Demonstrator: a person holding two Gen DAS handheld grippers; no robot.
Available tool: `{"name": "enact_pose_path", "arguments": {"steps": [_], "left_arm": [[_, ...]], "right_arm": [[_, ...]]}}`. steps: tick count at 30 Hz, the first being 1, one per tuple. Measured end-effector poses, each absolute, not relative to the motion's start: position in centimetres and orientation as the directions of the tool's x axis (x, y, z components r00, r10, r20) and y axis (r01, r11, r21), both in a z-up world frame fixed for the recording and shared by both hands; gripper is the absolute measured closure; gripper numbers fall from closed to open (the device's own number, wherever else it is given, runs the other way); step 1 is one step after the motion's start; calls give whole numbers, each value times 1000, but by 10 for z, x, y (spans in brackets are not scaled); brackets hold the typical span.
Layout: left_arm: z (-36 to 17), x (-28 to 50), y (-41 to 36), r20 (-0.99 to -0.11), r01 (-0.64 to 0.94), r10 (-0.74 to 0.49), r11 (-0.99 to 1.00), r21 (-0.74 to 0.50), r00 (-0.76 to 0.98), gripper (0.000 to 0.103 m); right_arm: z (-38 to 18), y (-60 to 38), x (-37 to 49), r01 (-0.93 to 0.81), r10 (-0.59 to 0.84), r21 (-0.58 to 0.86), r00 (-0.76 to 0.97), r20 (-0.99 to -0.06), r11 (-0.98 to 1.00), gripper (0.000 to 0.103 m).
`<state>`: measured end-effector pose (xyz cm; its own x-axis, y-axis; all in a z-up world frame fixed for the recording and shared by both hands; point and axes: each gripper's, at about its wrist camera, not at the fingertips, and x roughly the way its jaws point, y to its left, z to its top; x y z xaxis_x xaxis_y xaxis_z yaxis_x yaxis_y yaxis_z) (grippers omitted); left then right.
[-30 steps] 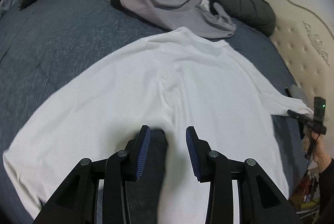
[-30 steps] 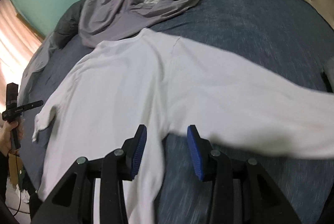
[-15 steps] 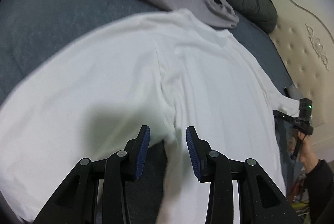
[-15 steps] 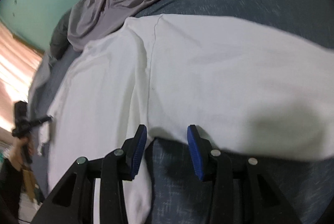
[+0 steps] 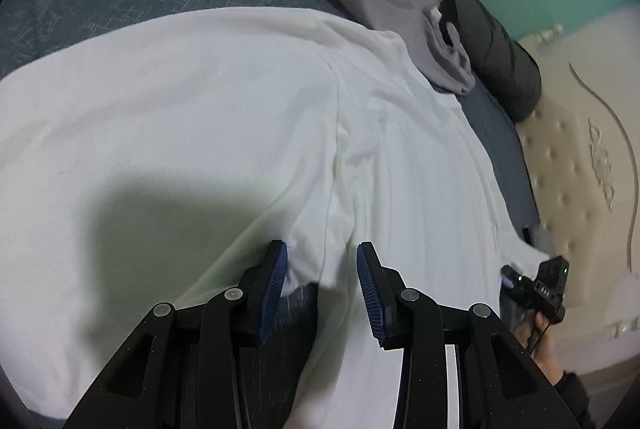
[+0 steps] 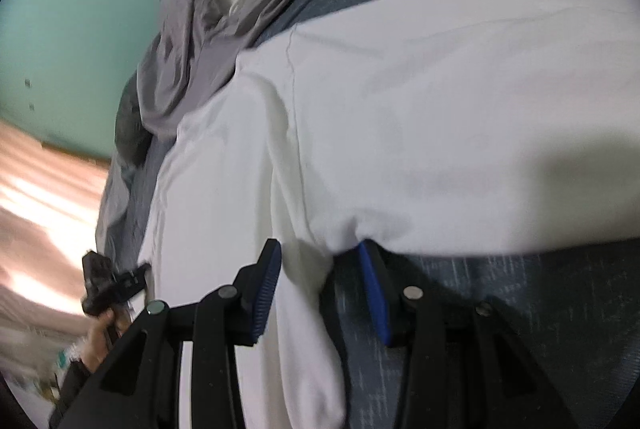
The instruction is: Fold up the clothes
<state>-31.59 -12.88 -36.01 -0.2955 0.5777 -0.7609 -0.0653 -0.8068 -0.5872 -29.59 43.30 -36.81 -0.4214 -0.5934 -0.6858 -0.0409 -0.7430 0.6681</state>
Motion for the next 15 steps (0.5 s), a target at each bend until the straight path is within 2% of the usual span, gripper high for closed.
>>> {"name": "enact_pose_path", "arguments": {"steps": [1,3,4,5,15], "left_arm": [[-361,-317,-128,-759,-63,578,-806,-588,-300,65],[-361,-320,-127,-757,-58,576,-806,-589,-309,72],[-360,-321,-129,-761,-62,567,-812,-580,-314,91],[-359,-322,-130,-766,-67,559,-819,-570,-319,100],[-341,-337,-163,-785,-56,481,-863,-501,-391,100]], "right_arm": [[-368,434,-297,-51,-590,672,-431,-682,-739,63],[-368,434,-299,-62,-584,675,-448,-677,-735,78],[-368,434,-301,-64,-581,675,-455,-675,-735,93],[-367,435,-302,-63,-576,671,-457,-677,-739,95],[-349,465,-310,-76,-497,632,-549,-672,-771,99]]}}
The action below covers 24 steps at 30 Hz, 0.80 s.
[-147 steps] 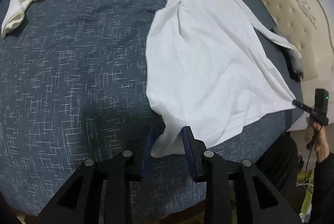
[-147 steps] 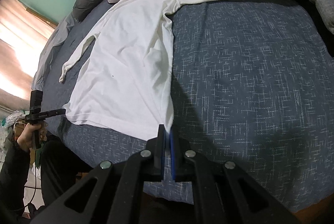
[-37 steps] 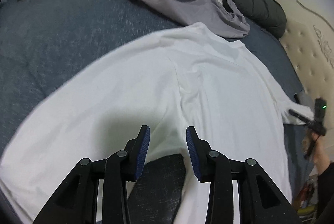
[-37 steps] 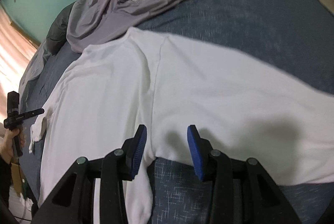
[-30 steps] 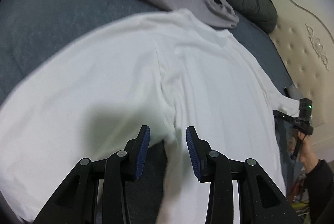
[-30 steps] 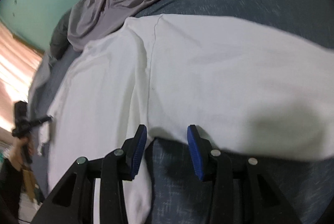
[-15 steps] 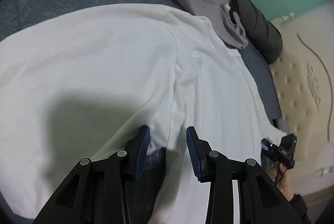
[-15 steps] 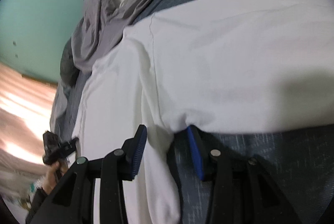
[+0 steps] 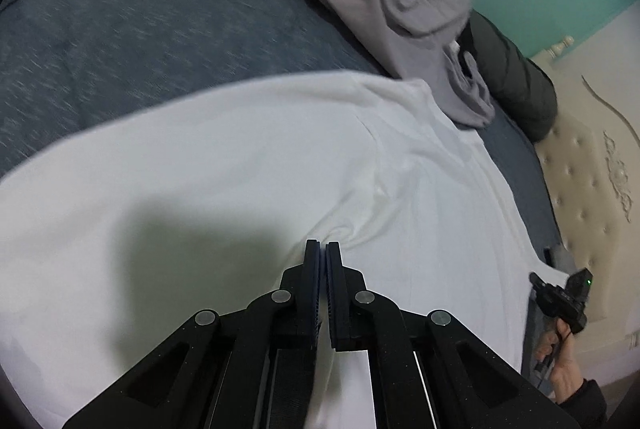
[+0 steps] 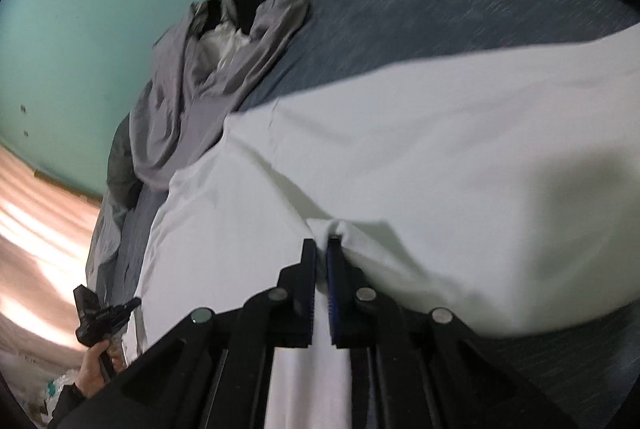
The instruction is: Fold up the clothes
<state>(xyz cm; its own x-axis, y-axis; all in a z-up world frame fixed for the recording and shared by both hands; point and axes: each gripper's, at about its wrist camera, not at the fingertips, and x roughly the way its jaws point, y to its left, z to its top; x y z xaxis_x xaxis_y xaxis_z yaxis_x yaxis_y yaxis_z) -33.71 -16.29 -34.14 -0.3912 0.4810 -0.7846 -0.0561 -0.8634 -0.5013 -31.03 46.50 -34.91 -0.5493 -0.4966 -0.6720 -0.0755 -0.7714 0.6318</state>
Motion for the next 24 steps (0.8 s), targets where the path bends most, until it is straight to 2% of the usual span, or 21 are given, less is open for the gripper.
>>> {"name": "enact_pose_path", "arguments": {"steps": [4,12,16,18,20,24], "left_arm": [[-337,-345,-163,-804,-74,440,-890,-450,-399,101],[-343,-347,-161,-818,-84,430,-898,-432,-383,101],[-342,-343,-159,-822,-106,441,-895,-434,-360,100],[-337,-338,-159,-823,-117,441,-896,-429,-359,100],[-331,-329,-163,-826,-113,437,-898,-426,-356,94],[-325,-304,-167,-832,-144,454,-891,-431,-319,84]], "right_arm": [[-347,470,-317,-71,-469,603,-558,-684,-795,99],[-356,466,-323,-36,-468,567,-524,-712,-823,99],[-352,466,-320,-20,-467,546,-493,-734,-838,93],[-347,467,-312,-8,-473,547,-490,-732,-837,86],[-343,469,-301,1,-500,567,-471,-726,-824,68],[-344,464,-269,23,-525,565,-404,-750,-825,67]]}}
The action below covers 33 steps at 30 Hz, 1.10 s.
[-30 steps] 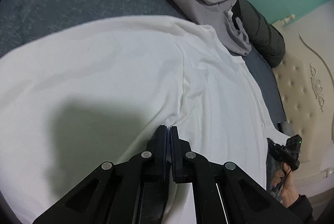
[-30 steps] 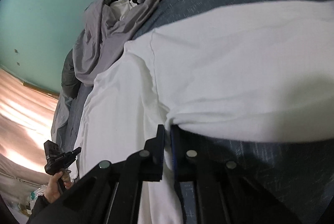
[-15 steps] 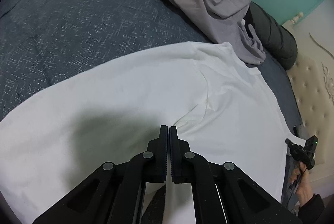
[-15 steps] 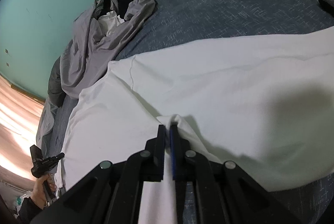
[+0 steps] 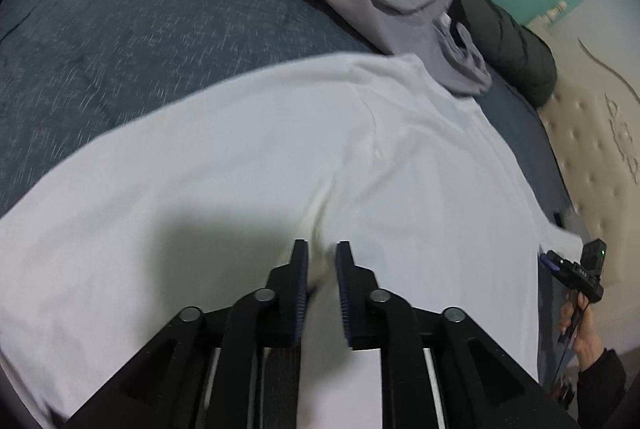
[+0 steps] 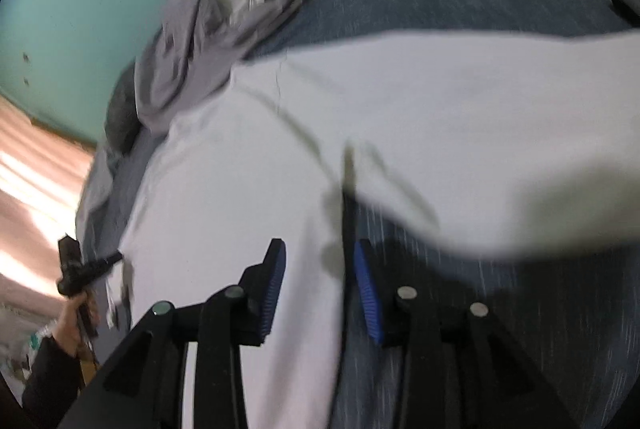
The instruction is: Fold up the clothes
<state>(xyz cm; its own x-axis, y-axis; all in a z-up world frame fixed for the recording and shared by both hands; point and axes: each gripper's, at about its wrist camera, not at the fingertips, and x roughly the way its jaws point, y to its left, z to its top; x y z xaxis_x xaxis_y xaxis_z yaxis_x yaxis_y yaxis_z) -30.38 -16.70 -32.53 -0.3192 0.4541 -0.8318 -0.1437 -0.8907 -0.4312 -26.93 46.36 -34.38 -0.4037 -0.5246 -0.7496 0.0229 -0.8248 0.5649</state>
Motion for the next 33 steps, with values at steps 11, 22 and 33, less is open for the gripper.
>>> {"name": "enact_pose_path", "arguments": {"steps": [11,22,33], "left_arm": [[-352,-229,-169,-839,-175,498,-866,-468,-220,84],[-356,-214,-187,-847,-126,476,-879,-459,-235,103],[-336,-171,-202,-841,-157,514,-857,-491,-171,102]], "right_arm": [[-361,452,-219,48,-558,582,-355,-750,-812,100],[-366,477,-209,-43,-552,627,-430,-714,-778,101],[-363,468,-179,-2,-603,644,-346,-718,-765,64]]}}
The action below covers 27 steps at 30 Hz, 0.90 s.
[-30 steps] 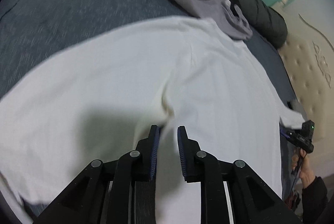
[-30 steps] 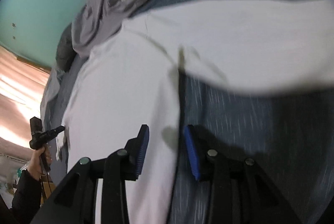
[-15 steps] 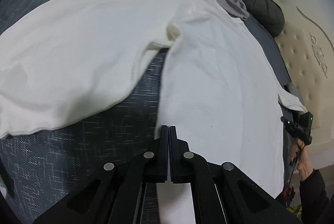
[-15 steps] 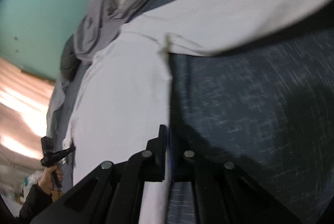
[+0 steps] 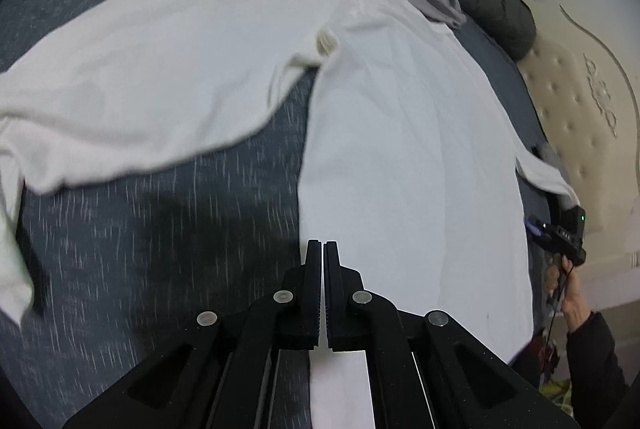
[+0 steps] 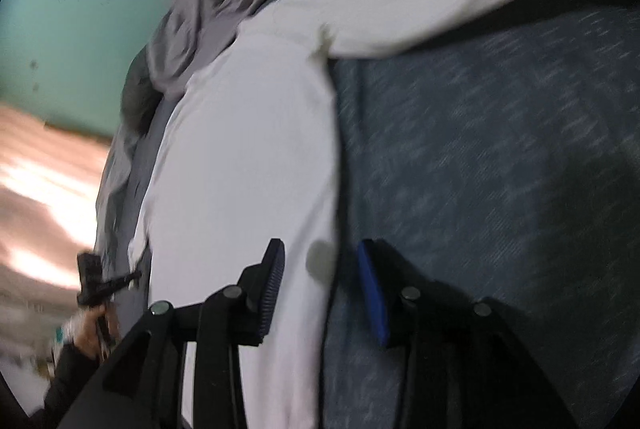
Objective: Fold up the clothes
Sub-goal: 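Smooth the white garment's side edge with both grippers closed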
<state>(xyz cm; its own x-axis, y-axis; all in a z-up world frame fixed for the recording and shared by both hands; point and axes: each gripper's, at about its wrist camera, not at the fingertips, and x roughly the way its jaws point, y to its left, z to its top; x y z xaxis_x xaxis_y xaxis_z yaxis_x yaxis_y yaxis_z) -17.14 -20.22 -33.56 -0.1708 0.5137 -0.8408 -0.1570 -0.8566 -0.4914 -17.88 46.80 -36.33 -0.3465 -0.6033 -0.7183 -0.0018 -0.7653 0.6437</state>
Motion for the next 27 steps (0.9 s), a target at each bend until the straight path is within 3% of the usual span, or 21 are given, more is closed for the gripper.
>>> {"name": "enact_pose_path", "arguments": {"steps": [1,3,5,8,16,20,21,23,27], "left_arm": [[-339,-167,-201,-840,-152,519,-853,-499,-156,101],[-347,-159,-201,-834,-140,537,-842,-520,-130,100],[-355,-151,-201,-830,-128,545,-837,-532,-115,99],[-364,-144,-200,-838,-124,535,-843,-523,-107,99],[-363,-133,-204,-844,-119,523,-851,-511,-116,100],[-356,-129,-203,-836,-123,535,-844,-522,-119,100],[-354,-128,-203,-834,-126,539,-842,-525,-120,100],[-349,-125,-202,-831,-134,542,-839,-527,-122,100],[-342,-119,-201,-828,-148,546,-836,-529,-126,99]], "right_arm": [[-364,465,-175,10,-611,646,-334,-718,-764,64],[-368,466,-171,-5,-619,658,-335,-710,-753,75],[-372,466,-166,-19,-627,671,-336,-703,-742,95],[-373,466,-160,-13,-628,672,-341,-699,-740,100],[-365,477,-151,-23,-624,681,-379,-684,-732,100],[-365,474,-149,-55,-590,646,-354,-725,-761,96],[-365,474,-144,-55,-597,649,-339,-727,-759,93],[-364,472,-135,-41,-610,651,-309,-729,-758,75],[-360,467,-110,22,-618,635,-263,-741,-772,76]]}}
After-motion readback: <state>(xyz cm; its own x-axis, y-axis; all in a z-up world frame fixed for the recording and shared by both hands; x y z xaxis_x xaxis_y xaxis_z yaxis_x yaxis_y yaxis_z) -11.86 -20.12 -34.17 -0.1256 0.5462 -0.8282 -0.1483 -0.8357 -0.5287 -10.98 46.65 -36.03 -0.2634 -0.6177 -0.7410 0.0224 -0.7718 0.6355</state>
